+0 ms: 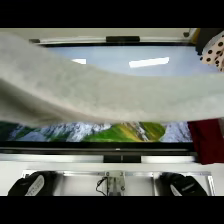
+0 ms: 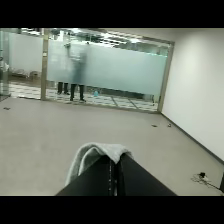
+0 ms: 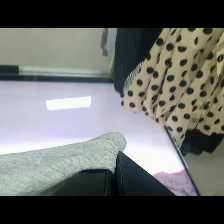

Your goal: Fold the shirts.

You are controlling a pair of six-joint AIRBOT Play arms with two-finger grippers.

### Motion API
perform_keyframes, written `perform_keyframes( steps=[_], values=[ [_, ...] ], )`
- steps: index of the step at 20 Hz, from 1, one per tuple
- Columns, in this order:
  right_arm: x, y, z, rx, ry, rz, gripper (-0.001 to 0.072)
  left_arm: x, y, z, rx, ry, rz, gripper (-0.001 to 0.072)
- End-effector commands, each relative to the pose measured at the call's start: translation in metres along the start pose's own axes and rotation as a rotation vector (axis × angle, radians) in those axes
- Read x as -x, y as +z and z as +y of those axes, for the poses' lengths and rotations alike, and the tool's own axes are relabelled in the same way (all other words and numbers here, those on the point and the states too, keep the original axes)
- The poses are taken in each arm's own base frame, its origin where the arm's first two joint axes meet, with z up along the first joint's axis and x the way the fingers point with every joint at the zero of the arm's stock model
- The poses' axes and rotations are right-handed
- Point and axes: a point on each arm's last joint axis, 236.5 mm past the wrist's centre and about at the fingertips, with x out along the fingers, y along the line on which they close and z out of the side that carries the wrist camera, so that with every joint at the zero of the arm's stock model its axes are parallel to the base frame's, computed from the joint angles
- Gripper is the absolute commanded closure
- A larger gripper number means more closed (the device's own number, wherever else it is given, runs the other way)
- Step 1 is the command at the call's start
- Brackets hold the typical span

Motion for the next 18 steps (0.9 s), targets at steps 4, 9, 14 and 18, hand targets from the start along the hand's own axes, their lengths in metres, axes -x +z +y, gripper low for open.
perform_keyframes(
  steps=[4, 9, 14, 18],
  values=[
    [-0.029, -0.046, 0.062, 0.015, 0.15, 0.276, 0.0644, -0.089, -0.07, 0.059, 0.03, 0.087, 0.139, 0.0675],
    [-0.116, -0.109, 0.124, 0.127, 0.104, 0.579, 0.0644, -0.173, -0.228, 0.078, 0.116, 0.055, 0.507, 0.0675],
    [-0.254, -0.214, 0.179, 0.314, -0.028, 0.711, 0.0643, -0.25, -0.407, 0.025, 0.175, -0.063, 0.731, 0.0675],
    [-0.293, -0.322, 0.184, 0.363, -0.078, 1.036, 0.0644, -0.235, -0.562, -0.03, 0.259, -0.1, 1.049, 0.0674]
  ],
)
